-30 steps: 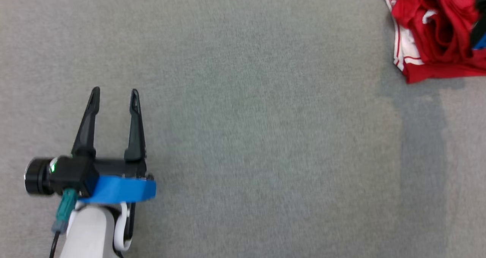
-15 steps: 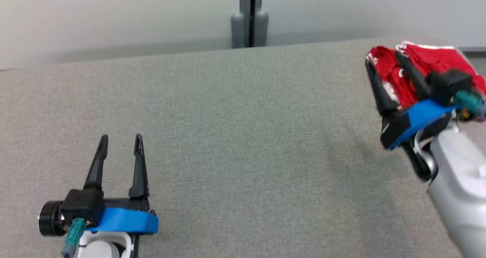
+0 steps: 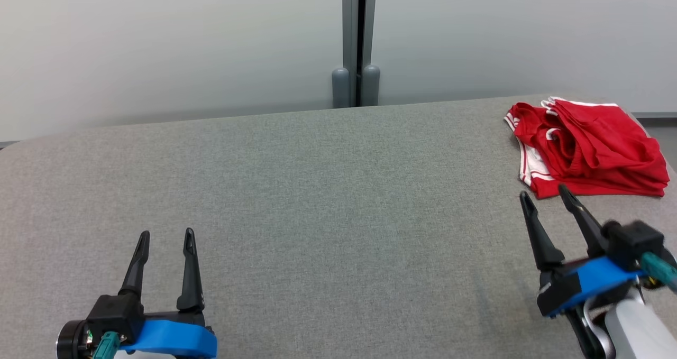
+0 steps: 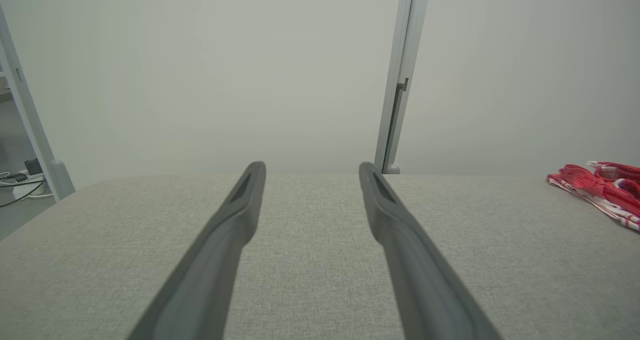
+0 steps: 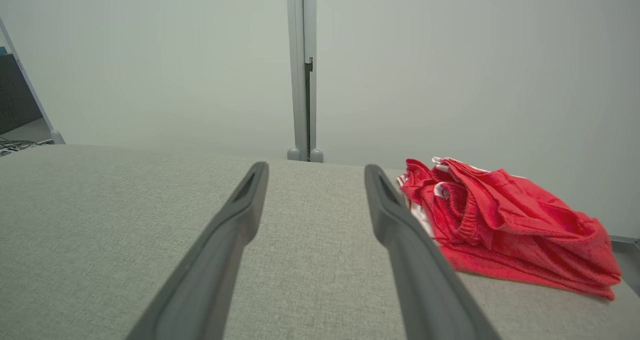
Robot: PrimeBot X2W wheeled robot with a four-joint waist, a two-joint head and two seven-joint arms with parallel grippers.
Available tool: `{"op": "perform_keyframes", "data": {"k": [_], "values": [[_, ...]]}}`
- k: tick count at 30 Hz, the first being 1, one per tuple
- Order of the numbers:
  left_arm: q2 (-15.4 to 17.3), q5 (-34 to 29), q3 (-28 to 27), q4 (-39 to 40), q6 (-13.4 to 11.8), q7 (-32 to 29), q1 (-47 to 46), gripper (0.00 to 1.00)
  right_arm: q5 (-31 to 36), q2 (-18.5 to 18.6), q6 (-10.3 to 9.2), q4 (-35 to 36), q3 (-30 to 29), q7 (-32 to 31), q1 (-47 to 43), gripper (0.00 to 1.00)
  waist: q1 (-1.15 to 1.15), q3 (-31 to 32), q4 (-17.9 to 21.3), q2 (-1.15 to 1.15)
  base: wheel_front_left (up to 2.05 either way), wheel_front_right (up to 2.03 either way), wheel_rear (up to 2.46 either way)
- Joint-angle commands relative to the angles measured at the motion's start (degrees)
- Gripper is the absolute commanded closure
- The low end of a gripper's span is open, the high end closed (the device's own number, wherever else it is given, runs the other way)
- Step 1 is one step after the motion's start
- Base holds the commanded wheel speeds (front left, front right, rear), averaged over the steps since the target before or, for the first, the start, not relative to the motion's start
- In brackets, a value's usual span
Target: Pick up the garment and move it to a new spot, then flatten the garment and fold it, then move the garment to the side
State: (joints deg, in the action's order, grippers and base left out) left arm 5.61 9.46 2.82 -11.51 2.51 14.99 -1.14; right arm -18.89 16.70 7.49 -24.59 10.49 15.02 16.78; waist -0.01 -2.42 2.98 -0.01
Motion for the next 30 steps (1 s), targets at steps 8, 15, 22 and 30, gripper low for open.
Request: {"op": "perform_keyframes", "data": {"k": [8, 15, 22, 30], "values": [[-0.4, 0.3, -0.9, -1.0, 0.3, 0.3, 2.1, 0.0, 4.5, -5.4, 0.01, 11.2, -7.2, -2.9, -11.7, 0.0, 0.01, 2.0, -0.9, 0.01, 0.0, 0.0, 0.0], [-0.7, 0.3, -1.2, -1.6, 0.4, 0.3, 2.5, 0.0, 7.5, -9.7, 0.01, 19.8, -11.1, -6.1, -17.6, 0.0, 0.01, 2.9, -1.7, 0.01, 0.0, 0.0, 0.0], [-0.8, 0.5, -1.1, -2.5, 0.8, 0.3, 2.7, 0.0, 8.6, -11.7, 0.01, 22.6, -12.7, -7.4, -20.5, 0.0, 0.01, 3.4, -2.0, 0.01, 0.0, 0.0, 0.0], [-0.6, 0.4, -1.1, -2.9, 1.1, 0.3, 1.9, 0.0, 9.2, -12.3, 0.01, 23.0, -12.5, -7.9, -20.9, 0.0, 0.01, 3.4, -2.2, 0.01, 0.0, 0.0, 0.0]]}}
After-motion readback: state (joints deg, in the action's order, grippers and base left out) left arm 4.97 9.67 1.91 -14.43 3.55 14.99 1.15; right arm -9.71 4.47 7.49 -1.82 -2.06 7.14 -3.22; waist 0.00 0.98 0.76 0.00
